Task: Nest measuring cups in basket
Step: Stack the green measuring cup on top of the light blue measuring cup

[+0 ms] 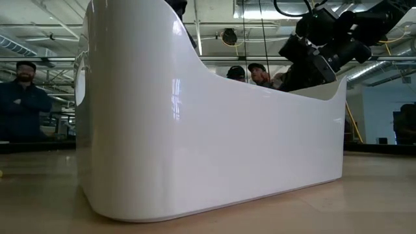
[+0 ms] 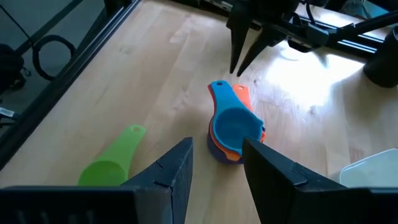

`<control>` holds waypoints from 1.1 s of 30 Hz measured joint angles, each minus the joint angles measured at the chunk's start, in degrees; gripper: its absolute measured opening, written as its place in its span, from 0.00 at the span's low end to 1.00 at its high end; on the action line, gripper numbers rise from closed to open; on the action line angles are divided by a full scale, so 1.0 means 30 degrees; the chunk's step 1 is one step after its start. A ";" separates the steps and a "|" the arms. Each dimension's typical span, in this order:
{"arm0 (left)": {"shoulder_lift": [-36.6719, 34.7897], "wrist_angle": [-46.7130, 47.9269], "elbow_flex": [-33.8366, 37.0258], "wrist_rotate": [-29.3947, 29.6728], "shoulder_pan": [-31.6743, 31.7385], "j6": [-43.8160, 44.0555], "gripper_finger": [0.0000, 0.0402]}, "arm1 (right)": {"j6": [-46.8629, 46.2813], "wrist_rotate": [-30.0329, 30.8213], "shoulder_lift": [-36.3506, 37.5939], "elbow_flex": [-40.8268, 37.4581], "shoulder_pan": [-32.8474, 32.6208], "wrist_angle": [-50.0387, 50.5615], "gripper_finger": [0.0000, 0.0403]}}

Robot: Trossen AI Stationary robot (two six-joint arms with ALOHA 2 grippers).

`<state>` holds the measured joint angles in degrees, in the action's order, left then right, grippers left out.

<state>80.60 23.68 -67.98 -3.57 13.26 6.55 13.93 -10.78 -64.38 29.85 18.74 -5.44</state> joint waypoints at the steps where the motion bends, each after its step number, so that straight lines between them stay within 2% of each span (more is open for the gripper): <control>1: 0.0000 -0.0027 0.0065 0.0007 0.0014 0.0024 0.35 | 0.0000 -0.0003 0.0009 0.0000 0.0000 -0.0065 0.09; 6: 0.0665 0.0463 0.0391 0.0284 0.0720 0.0193 0.35 | -0.0418 -0.0008 0.0073 0.0402 0.0000 0.0056 0.19; 14: 0.2805 0.1291 0.0414 0.0238 0.3936 0.0204 0.35 | -0.0918 0.0005 0.0073 0.2133 0.0015 0.2386 0.33; 22: 0.5496 0.1190 -0.0095 -0.0311 0.6081 -0.0025 0.35 | -0.0889 0.0031 0.0073 0.3118 0.0563 0.3489 0.33; 33: 0.9016 0.3945 -0.3776 -0.0277 0.6713 -0.1357 0.35 | -0.0787 0.0039 0.0073 0.3118 0.1199 0.3499 0.33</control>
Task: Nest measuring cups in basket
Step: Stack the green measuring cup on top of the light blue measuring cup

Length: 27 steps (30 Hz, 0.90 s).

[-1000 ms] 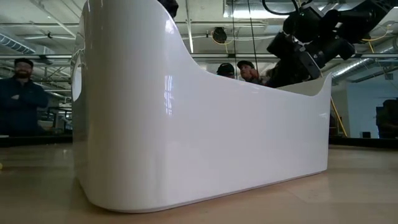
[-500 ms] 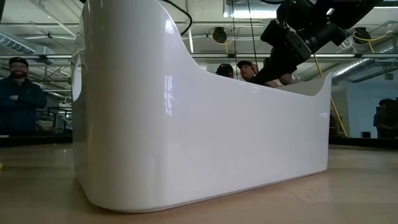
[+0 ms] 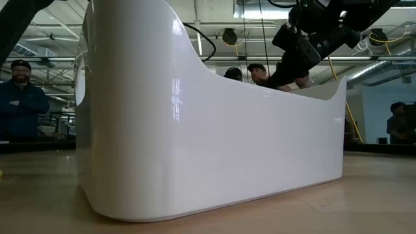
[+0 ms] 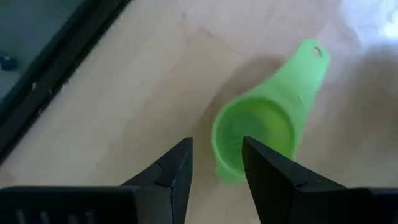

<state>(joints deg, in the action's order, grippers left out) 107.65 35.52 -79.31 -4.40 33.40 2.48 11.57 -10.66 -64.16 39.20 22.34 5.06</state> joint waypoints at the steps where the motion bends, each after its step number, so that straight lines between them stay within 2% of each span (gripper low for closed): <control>1: 0.0230 -0.0134 -0.0151 0.0039 0.0002 -0.0095 0.35 | 0.0000 -0.0002 0.0000 0.0000 0.0029 0.0000 0.33; 11: 0.1650 0.0247 -0.0385 0.0243 -0.0405 -0.0242 0.35 | 0.0083 0.0024 0.0000 0.0000 0.0040 -0.0036 0.33; 15: 0.2139 0.0269 -0.0385 0.0883 -0.0404 0.0072 0.35 | 0.0087 0.0024 0.0000 0.0000 0.0040 -0.0080 0.33; 21: 0.2208 0.0230 -0.0356 0.0991 -0.0316 0.0491 0.35 | 0.0224 0.0026 0.0000 0.0000 0.0040 -0.0102 0.33; 24: 0.2211 0.0266 -0.0341 0.0943 -0.0316 0.0740 0.29 | 0.0331 0.0038 0.0000 0.0000 0.0040 -0.0160 0.33; 27: 0.2227 0.0258 -0.0341 0.0539 -0.0405 0.0767 0.17 | 0.0364 0.0039 0.0000 0.0000 0.0040 -0.0168 0.33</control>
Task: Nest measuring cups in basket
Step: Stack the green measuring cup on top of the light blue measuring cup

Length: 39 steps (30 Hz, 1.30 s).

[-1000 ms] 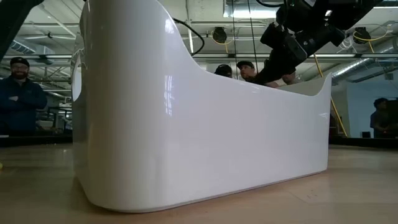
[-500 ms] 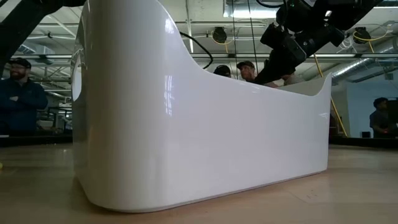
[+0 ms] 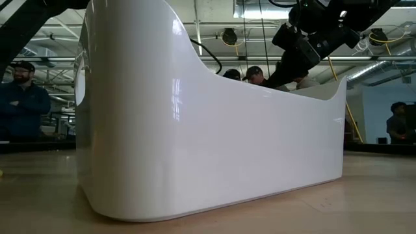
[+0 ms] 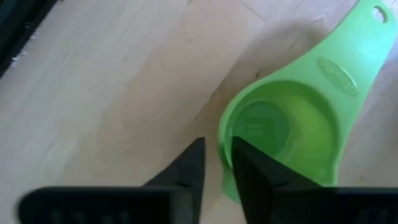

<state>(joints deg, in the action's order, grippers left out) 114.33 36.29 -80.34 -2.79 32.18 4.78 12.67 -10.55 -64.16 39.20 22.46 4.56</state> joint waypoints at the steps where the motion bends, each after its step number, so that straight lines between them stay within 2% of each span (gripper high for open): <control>1: 0.0090 -0.0090 0.0000 -0.0007 -0.0056 0.0007 0.13 | 0.0000 0.0007 0.0000 0.0000 0.0000 0.0000 0.33; 4: 0.0147 -0.0144 0.0007 -0.0257 -0.0137 0.0063 0.03 | 0.0000 0.0007 0.0000 0.0000 0.0000 0.0000 0.33; 13: 0.0047 0.0155 0.0000 -0.0543 -0.0152 0.1126 0.01 | 0.0057 0.0072 0.0000 0.0000 0.0000 0.0000 0.33; 18: -0.1189 0.0729 0.0022 -0.0347 -0.0207 0.1802 0.01 | 0.0019 0.1087 -0.0015 0.0362 0.0000 0.0040 0.34; 23: -0.2653 0.1373 0.0022 -0.0041 -0.0433 0.2867 0.01 | 0.0019 0.1145 -0.0238 0.1729 -0.0001 0.0066 0.39; 28: -0.3749 0.1735 0.0022 -0.0035 -0.0797 0.3668 0.01 | 0.1016 0.1588 -0.2102 0.3774 0.0000 0.0819 0.49; 35: -0.3798 0.1925 0.0022 -0.0036 -0.1398 0.4318 0.01 | 0.2023 0.3014 -0.6219 0.6333 -0.0007 0.1373 0.66; 39: -0.3798 0.1784 0.0022 -0.0030 -0.1668 0.4480 0.01 | 0.2047 0.3052 -0.7861 0.7433 0.0000 0.1286 0.72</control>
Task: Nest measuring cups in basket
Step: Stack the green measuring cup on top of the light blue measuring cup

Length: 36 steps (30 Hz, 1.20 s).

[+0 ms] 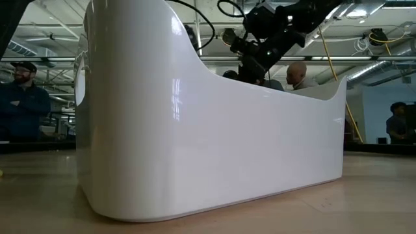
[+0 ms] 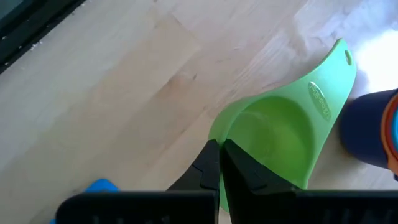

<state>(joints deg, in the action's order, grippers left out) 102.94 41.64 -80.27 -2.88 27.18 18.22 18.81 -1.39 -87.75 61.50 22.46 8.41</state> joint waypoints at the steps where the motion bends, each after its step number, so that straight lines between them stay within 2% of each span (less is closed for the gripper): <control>1: 0.0000 -0.0027 0.0000 -0.0014 -0.0021 0.0000 0.01 | 0.0011 -0.0004 -0.0312 0.0178 -0.0007 0.0004 0.73; 12: 0.0000 -0.0552 -0.0007 -0.0300 -0.0014 0.0109 0.01 | -0.0013 0.0004 -0.3037 0.1021 -0.0523 -0.0496 0.79; 16: 0.0000 -0.0557 -0.0007 -0.0347 -0.0080 0.0107 0.01 | -0.0001 0.0494 -0.3542 0.1054 -0.0525 -0.1483 0.79; 25: 0.0000 -0.0706 -0.0015 -0.0575 -0.0349 0.0102 0.01 | 0.0182 0.0438 -0.3876 0.1054 -0.0488 -0.1445 0.78; 29: 0.0000 -0.0828 -0.0015 -0.0541 -0.0453 0.0102 0.01 | 0.0314 0.0423 -0.3876 0.1054 -0.0488 -0.1294 0.71; 36: 0.0000 -0.0886 -0.0022 -0.0487 -0.0532 0.0109 0.01 | 0.0636 0.0364 -0.3876 0.1054 -0.0495 -0.1024 0.48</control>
<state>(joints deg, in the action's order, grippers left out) 102.94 38.99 -80.34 -4.34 25.58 18.55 20.72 -0.30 -99.37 64.66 20.97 5.34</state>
